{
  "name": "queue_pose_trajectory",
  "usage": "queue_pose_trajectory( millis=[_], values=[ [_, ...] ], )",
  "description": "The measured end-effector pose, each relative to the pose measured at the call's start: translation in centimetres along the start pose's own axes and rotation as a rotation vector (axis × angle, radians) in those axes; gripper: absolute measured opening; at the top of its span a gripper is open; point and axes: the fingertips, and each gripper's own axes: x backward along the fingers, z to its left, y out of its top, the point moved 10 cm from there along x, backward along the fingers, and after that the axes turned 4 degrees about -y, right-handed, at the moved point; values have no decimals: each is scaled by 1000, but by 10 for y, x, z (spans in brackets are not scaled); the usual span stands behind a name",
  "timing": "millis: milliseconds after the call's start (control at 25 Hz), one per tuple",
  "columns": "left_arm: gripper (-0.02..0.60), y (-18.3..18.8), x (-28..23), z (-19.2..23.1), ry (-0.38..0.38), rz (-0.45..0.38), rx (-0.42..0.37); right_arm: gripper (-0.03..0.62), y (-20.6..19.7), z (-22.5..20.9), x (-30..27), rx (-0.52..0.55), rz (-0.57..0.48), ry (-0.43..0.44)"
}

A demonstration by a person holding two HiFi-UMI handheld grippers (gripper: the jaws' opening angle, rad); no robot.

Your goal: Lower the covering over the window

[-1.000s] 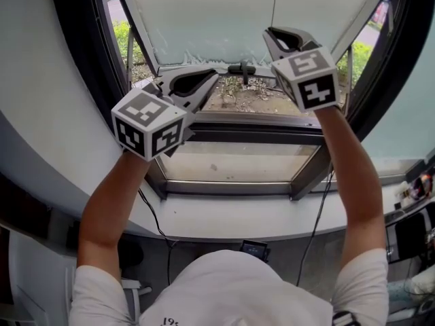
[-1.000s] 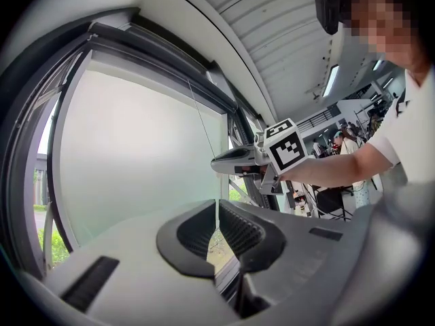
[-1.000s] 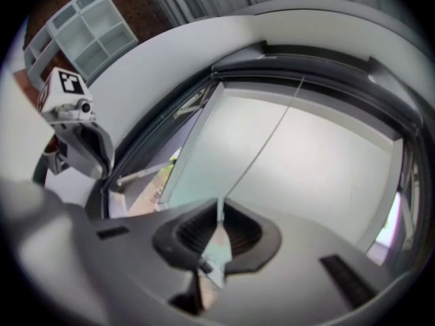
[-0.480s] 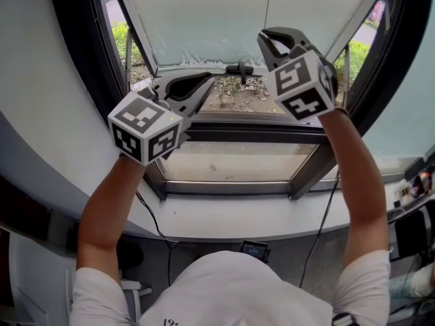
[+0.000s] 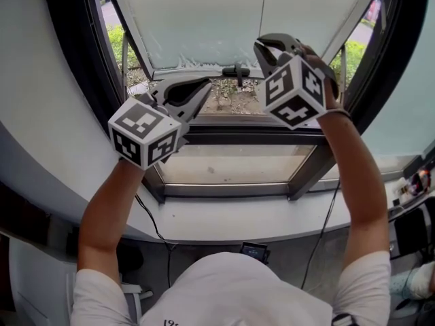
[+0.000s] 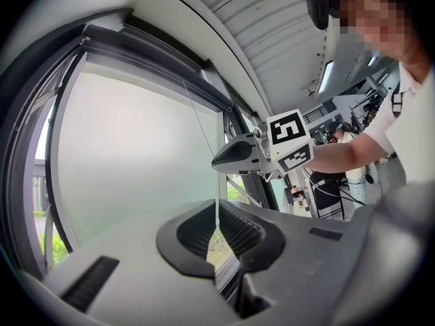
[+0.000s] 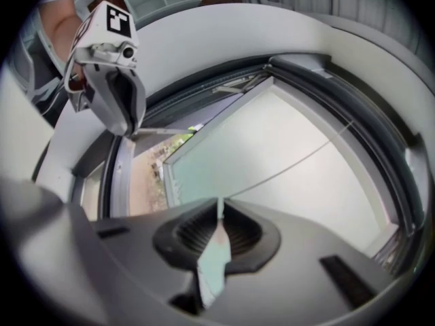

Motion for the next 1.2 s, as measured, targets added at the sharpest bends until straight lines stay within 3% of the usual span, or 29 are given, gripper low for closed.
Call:
queue_pose_trajectory(
  millis=[240,520,720,920,1200],
  values=[
    [31,-4,0,3,1,5,-7,38,1,11,-2,23,7,32],
    [31,-7,1,9,38,7,-15,38,-5,36,-6,122,49,79],
    [34,-6,3,14,66,36,-65,38,-7,46,-5,205,78,100],
    [58,-1,6,20,89,41,-97,38,-18,70,-6,288,130,185],
    [82,8,10,27,107,46,-132,38,-29,91,-6,310,141,231]
  ],
)
